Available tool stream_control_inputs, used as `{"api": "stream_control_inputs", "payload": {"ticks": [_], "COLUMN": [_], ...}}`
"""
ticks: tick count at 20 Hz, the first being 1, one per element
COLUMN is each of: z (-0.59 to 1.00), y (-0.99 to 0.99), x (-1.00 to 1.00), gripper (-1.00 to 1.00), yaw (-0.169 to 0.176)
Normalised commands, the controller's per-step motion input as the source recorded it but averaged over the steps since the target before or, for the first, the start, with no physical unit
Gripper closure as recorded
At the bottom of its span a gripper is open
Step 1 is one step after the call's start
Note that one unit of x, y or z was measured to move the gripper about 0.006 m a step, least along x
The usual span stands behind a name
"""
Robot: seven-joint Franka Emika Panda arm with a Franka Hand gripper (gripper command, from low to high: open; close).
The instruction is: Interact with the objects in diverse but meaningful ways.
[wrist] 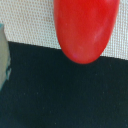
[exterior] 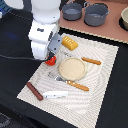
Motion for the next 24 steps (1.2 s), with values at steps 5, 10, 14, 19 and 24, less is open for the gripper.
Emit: {"api": "stream_control_inputs", "payload": {"ticks": [5, 10, 14, 19, 24], "z": [-0.30, -0.32, -0.40, -0.51, -0.53], "y": [-0.12, -0.21, -0.29, -0.31, -0.29], "x": [0.00, 0.00, -0.07, -0.20, -0.23], "gripper": [-1.00, -1.00, -1.00, 1.00, 1.00], "yaw": [0.000, -0.006, -0.018, -0.024, -0.028]}}
